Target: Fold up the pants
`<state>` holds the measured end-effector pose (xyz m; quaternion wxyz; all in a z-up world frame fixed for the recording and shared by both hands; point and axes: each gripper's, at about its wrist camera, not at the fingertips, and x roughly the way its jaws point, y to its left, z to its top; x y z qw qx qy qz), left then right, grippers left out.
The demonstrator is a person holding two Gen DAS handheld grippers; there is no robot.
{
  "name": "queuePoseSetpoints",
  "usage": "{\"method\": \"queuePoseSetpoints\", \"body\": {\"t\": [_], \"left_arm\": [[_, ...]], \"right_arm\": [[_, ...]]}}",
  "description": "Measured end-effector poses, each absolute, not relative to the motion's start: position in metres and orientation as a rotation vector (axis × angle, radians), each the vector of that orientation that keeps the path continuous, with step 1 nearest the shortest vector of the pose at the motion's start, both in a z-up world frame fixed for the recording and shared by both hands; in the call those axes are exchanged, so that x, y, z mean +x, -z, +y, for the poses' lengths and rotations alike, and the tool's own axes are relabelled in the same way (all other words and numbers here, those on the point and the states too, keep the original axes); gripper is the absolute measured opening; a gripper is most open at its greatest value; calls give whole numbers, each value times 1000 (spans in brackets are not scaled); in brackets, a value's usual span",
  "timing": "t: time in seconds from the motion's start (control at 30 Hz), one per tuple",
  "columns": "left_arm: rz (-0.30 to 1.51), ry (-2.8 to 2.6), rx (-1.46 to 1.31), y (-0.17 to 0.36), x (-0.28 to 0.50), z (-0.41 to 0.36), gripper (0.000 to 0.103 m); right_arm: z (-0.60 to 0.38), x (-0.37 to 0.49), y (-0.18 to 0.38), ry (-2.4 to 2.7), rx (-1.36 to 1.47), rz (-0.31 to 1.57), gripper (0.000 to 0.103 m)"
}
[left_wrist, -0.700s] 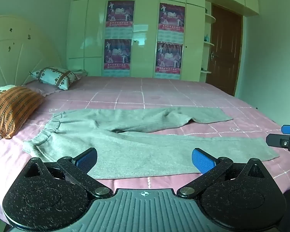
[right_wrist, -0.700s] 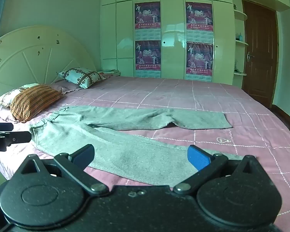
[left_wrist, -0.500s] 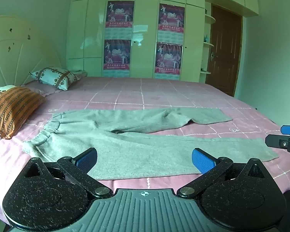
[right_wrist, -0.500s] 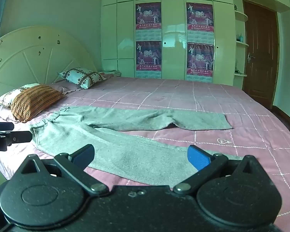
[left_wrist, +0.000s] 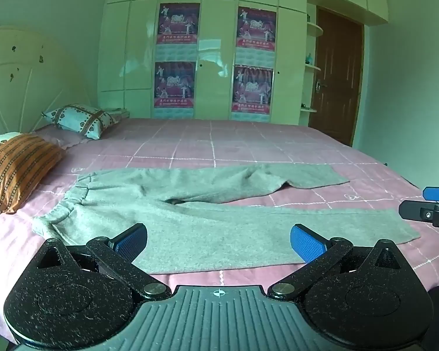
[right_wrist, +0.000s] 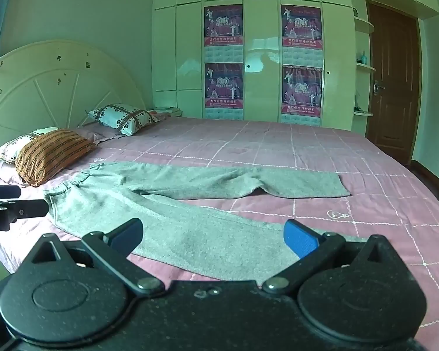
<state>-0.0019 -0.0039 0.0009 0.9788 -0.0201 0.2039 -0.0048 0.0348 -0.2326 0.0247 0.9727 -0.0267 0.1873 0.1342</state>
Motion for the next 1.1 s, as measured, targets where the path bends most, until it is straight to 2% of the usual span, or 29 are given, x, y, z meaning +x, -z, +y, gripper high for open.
{"method": "queuePoseSetpoints", "body": {"t": [1.1], "left_arm": [[407,13,-36,-5,-3,-8,103]], "right_arm": [[-230,33,-27,-270,-55,385,97]]}}
